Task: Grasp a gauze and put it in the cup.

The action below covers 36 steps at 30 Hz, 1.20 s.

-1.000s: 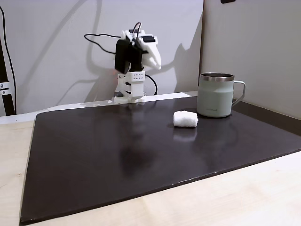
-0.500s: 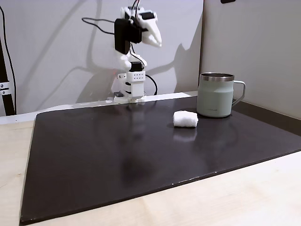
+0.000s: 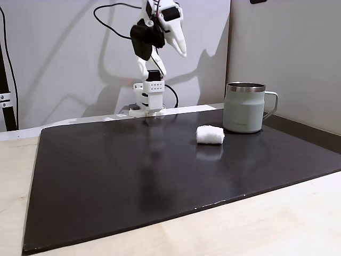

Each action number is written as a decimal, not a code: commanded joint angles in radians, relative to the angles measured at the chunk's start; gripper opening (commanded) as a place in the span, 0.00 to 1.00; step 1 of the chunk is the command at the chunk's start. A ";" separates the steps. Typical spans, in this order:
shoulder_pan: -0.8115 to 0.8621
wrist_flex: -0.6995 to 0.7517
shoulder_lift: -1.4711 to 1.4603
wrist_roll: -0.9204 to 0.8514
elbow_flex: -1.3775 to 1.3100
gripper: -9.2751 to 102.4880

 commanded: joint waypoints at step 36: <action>-0.126 -0.048 -0.917 0.339 -0.428 0.34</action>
